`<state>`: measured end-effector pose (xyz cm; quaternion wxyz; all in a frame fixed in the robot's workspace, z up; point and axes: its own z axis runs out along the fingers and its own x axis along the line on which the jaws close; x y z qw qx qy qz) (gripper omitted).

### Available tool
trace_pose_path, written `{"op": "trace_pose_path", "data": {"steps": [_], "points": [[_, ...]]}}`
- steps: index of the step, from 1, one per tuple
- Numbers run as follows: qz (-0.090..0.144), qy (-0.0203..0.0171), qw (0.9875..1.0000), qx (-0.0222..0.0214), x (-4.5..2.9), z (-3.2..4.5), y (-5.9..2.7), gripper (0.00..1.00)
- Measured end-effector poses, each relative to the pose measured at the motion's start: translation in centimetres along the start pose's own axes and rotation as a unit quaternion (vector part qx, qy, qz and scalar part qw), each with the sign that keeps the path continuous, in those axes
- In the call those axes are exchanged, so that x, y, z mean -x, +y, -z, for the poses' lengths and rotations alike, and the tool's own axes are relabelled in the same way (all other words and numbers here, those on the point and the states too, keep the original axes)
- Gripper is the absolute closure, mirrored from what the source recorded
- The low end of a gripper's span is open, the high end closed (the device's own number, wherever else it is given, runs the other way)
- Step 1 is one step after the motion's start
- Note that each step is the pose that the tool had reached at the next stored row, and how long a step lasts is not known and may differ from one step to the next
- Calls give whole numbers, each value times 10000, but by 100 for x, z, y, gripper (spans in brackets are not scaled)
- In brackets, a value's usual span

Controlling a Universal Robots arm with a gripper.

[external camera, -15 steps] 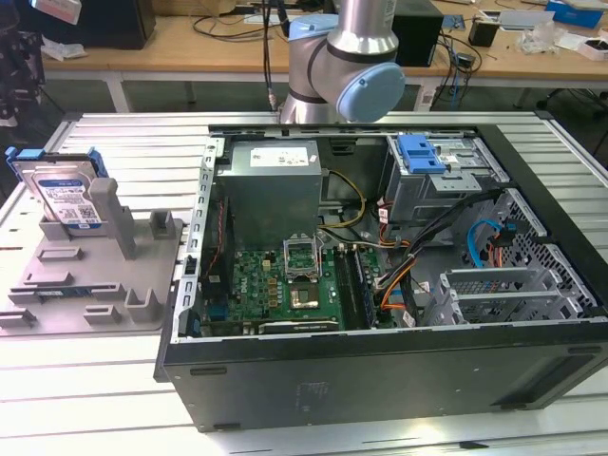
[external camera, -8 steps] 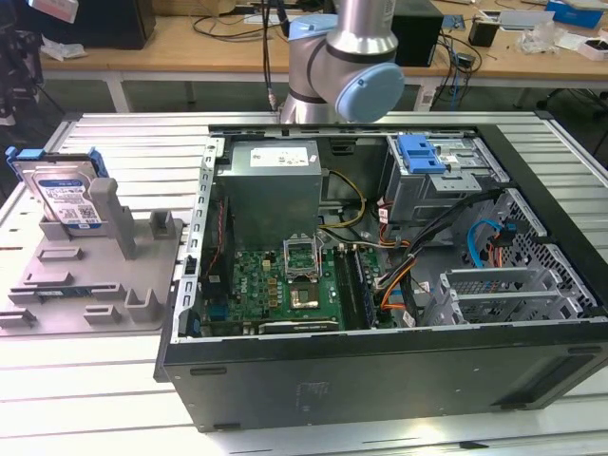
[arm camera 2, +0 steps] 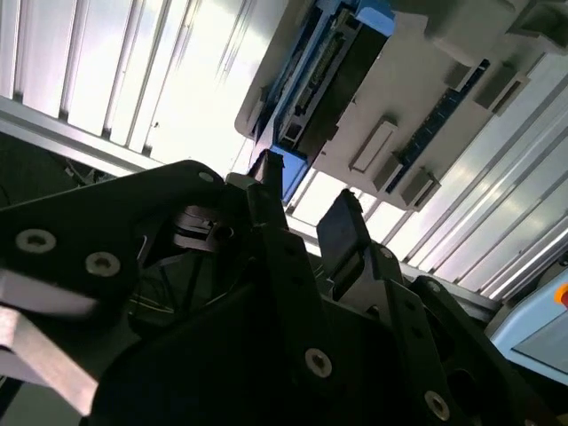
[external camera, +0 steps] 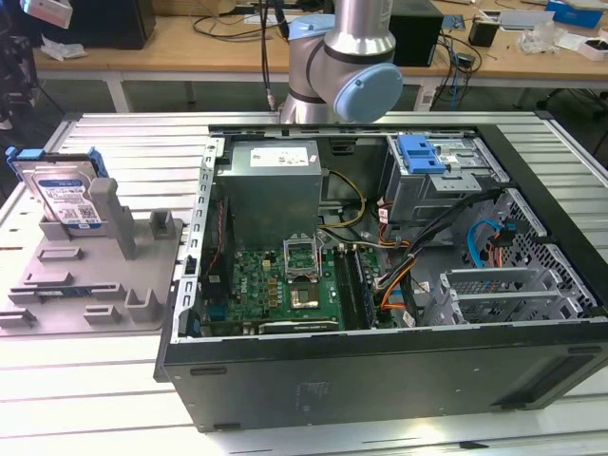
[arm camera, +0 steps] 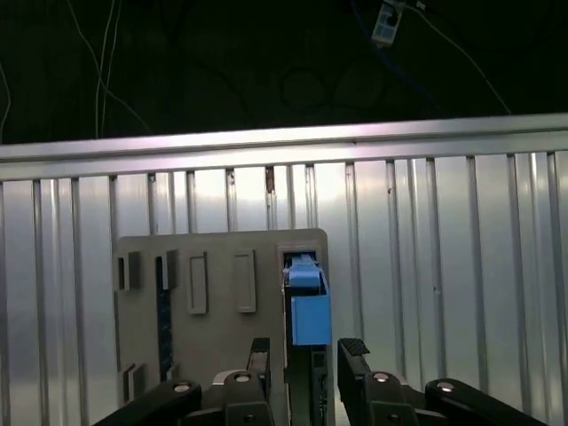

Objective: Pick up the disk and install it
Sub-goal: 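Pick up the disk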

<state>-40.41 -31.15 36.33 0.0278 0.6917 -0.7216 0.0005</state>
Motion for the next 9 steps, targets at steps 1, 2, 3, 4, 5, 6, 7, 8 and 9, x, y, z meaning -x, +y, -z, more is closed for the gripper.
{"op": "trace_pose_path", "data": {"steps": [1,2,3,4,5,6,7,8,9], "points": [[39,1,10000,-2,10,-8,1,56],[71,3,10000,-3,20,-13,1,56],[104,3,9999,-5,32,-20,2,56],[141,4,9999,-7,39,-27,7,56],[155,6,9999,-7,39,-29,18,56],[159,6,9999,-7,39,-31,29,56],[163,6,9999,-8,38,-35,51,56],[167,6,9999,-9,37,-39,60,55],[168,6,9999,-9,37,-40,61,49]]}}
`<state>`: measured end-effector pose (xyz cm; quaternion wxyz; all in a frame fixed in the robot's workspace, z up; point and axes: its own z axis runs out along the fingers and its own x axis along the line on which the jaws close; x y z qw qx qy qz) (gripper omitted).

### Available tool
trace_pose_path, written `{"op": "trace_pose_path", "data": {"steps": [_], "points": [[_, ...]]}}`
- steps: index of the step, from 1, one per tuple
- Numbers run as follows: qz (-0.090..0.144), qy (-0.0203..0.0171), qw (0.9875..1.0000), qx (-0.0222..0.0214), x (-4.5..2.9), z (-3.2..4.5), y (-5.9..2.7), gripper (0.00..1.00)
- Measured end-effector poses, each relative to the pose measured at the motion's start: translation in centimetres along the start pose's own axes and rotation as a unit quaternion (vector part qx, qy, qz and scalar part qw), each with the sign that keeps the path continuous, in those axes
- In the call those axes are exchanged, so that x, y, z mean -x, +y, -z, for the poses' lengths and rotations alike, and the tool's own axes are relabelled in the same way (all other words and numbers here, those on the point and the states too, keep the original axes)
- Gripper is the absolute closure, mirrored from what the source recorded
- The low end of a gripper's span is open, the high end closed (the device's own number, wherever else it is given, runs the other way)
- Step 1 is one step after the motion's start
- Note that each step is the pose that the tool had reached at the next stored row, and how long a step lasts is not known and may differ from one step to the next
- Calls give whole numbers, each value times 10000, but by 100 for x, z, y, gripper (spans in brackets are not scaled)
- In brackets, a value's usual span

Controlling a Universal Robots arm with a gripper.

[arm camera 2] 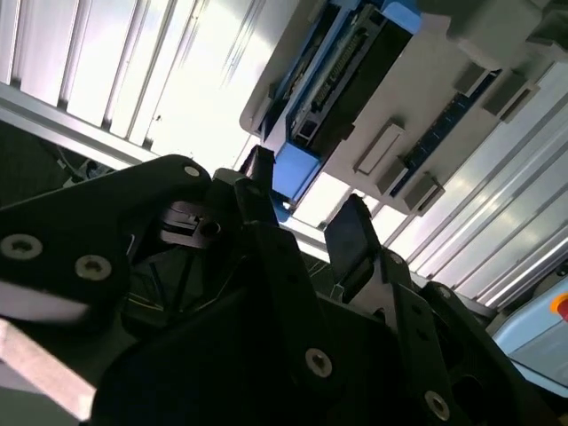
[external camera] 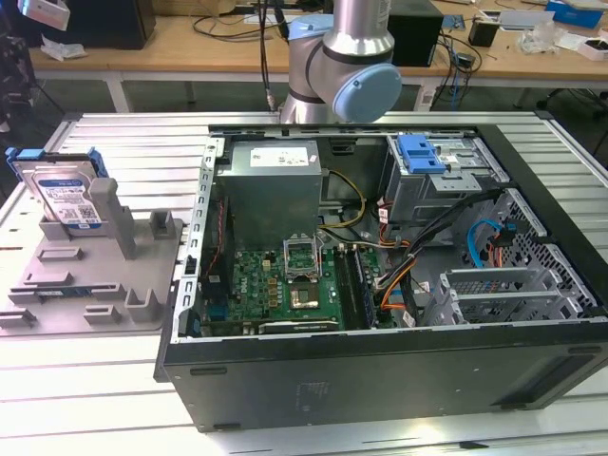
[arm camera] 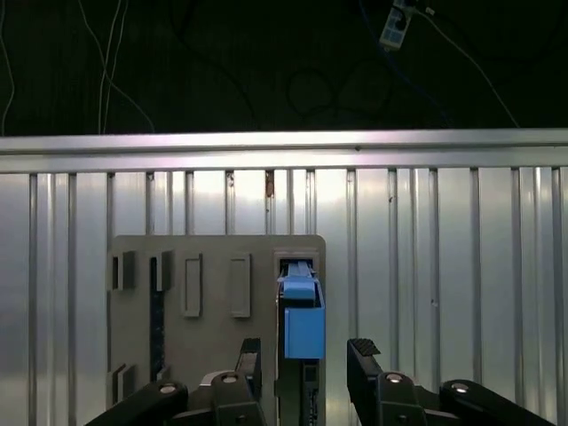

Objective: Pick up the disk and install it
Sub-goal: 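Pick up the disk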

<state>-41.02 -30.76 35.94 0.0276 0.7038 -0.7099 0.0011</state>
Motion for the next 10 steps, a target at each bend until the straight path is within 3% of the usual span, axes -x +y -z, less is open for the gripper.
{"op": "trace_pose_path", "data": {"steps": [10], "points": [[1,0,10000,0,3,-62,-2,49]]}}
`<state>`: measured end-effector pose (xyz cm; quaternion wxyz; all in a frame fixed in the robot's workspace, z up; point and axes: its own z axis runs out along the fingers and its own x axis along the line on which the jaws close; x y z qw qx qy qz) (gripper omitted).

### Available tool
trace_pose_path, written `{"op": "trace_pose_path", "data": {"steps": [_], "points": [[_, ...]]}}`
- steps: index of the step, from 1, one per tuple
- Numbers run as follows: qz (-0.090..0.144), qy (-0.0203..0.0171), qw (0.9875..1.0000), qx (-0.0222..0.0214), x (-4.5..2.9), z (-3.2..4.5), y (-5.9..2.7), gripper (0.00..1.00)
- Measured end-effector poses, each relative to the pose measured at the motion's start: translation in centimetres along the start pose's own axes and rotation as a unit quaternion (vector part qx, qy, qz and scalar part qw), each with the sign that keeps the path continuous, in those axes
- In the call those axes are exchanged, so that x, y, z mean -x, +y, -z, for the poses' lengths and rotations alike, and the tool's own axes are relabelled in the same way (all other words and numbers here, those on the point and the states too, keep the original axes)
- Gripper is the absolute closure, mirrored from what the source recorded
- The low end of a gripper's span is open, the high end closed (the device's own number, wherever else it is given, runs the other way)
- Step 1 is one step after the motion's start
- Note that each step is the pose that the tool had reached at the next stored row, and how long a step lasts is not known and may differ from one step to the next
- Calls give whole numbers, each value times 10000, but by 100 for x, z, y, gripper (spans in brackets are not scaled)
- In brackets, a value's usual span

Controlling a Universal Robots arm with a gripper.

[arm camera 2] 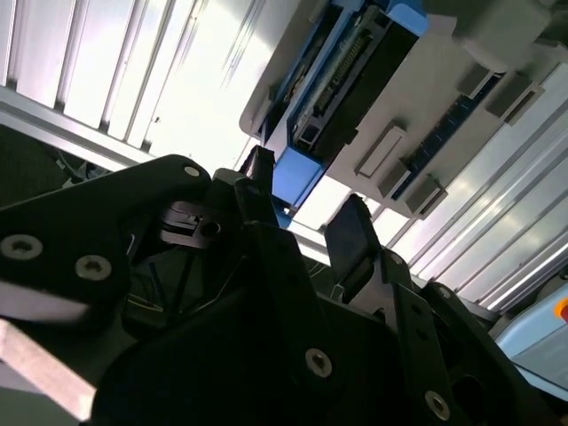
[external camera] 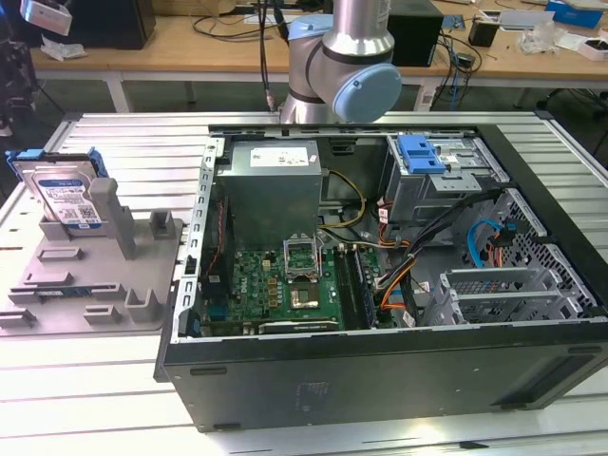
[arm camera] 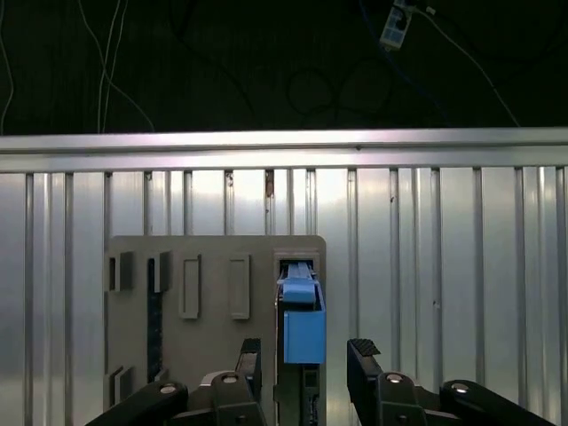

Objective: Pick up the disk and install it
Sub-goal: 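Pick up the disk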

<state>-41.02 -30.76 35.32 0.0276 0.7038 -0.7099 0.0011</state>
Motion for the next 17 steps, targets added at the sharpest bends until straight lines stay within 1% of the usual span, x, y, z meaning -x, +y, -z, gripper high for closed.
{"op": "trace_pose_path", "data": {"steps": [6,14,17], "points": [[2,0,10000,-1,2,-40,-14,49],[3,0,10000,0,5,-124,-18,49],[3,0,10000,-1,5,-139,-18,49]]}}
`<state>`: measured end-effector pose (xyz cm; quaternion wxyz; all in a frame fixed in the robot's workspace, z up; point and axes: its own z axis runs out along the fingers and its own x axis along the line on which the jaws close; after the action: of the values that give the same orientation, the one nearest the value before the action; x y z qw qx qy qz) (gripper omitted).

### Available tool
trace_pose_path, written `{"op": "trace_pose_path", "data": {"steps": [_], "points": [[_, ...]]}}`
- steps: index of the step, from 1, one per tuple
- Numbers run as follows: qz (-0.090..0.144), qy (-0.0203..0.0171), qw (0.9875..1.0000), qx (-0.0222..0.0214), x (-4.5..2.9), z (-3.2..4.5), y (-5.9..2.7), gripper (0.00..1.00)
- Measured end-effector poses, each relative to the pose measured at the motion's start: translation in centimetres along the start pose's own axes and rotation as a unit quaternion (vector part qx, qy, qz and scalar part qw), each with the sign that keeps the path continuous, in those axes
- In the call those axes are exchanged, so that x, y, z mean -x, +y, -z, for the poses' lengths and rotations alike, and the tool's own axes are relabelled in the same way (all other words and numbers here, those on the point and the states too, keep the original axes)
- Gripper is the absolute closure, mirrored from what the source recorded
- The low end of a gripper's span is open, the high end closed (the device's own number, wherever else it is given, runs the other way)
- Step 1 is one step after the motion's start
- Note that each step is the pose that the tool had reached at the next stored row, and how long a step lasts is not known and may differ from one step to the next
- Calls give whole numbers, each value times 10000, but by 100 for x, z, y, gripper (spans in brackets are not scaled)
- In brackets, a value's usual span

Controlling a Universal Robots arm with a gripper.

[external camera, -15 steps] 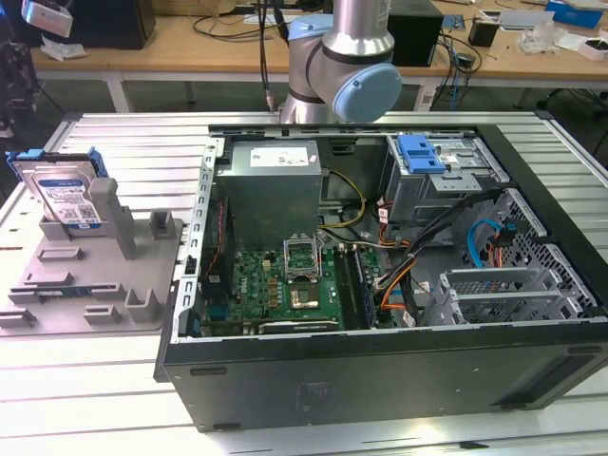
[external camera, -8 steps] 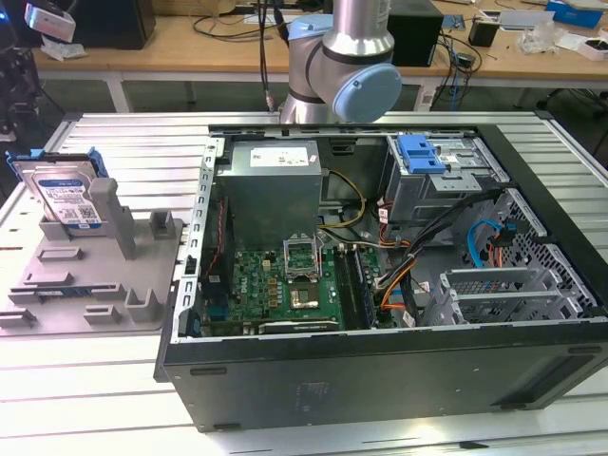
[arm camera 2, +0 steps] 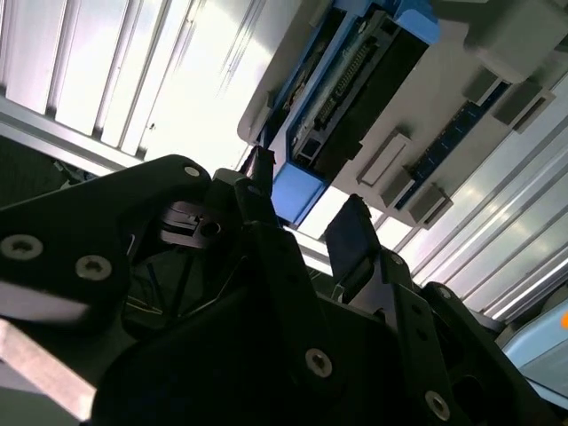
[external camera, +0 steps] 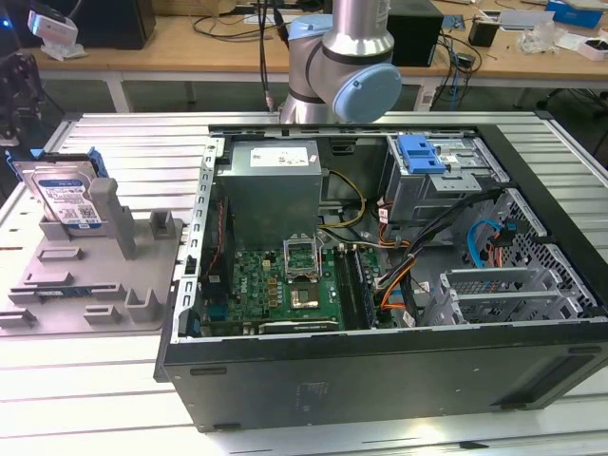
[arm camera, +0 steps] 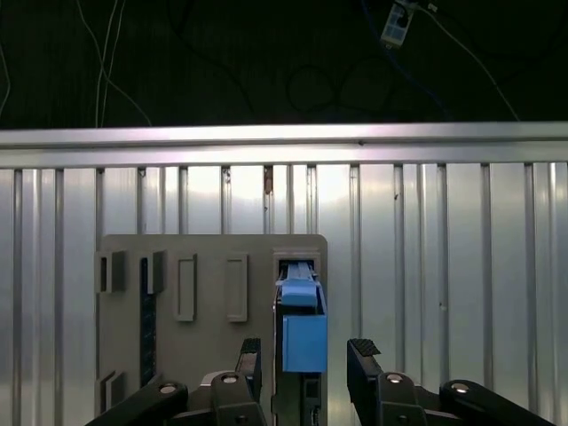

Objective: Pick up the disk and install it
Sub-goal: 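Pick up the disk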

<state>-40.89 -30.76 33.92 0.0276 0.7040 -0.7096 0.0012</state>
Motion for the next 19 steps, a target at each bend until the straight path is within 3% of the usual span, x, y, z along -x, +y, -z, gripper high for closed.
{"op": "trace_pose_path", "data": {"steps": [19], "points": [[0,0,10000,-11,3,-129,4,49]]}}
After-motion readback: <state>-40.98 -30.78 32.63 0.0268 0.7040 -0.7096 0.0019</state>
